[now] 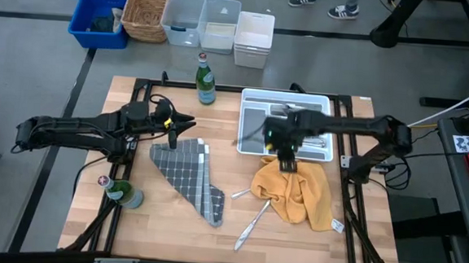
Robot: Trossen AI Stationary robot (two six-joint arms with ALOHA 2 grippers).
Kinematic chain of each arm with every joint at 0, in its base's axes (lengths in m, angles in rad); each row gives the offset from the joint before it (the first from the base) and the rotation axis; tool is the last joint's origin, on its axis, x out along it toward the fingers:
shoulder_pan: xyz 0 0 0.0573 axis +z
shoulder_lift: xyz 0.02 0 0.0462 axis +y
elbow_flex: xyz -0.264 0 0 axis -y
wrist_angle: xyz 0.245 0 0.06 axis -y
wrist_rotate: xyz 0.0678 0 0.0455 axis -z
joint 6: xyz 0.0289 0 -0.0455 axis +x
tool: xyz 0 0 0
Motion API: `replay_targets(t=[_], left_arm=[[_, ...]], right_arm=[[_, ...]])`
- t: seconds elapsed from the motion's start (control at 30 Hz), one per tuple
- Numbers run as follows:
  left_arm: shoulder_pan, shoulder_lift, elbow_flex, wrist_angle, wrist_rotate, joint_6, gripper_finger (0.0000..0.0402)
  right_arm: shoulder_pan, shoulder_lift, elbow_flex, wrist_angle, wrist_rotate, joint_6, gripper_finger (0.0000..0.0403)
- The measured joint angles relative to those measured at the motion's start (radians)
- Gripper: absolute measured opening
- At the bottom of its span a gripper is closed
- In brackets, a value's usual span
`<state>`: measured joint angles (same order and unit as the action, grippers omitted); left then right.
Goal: Sort silverware
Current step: Put the silver knife into the cutlery tray
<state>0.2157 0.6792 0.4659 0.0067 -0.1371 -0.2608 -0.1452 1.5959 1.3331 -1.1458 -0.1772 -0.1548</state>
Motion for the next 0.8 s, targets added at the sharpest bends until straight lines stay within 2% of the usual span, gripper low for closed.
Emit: replay_targets(t=[0.2,0.43,0.57,0.7,0.8], left_arm=[[0.0,0.0,0.0,0.0,0.0,-0.018,0.0095],[0.0,0.0,0.0,0.0,0.037,-0.042,0.0095],[0.0,0.0,0.0,-0.004,0.069,-0.041,0.0095],[0.0,0.0,-0.001,-0.021,0.082,-0.042,0.0095],[0.0,0.0,-0.001,-0.056,0.082,-0.053,0.0095]], right_arm=[[0.21,0.0,0.0,0.065,0.0,-0.005,0.012],[0.412,0.008,0.0,0.286,0.0,-0.006,0.012],[0.501,0.041,0.0,0.386,0.055,-0.011,0.012],[0.564,0.099,0.0,0.418,0.13,-0.073,0.012],[0.591,0.151,-0.001,0.425,0.141,-0.111,0.012]])
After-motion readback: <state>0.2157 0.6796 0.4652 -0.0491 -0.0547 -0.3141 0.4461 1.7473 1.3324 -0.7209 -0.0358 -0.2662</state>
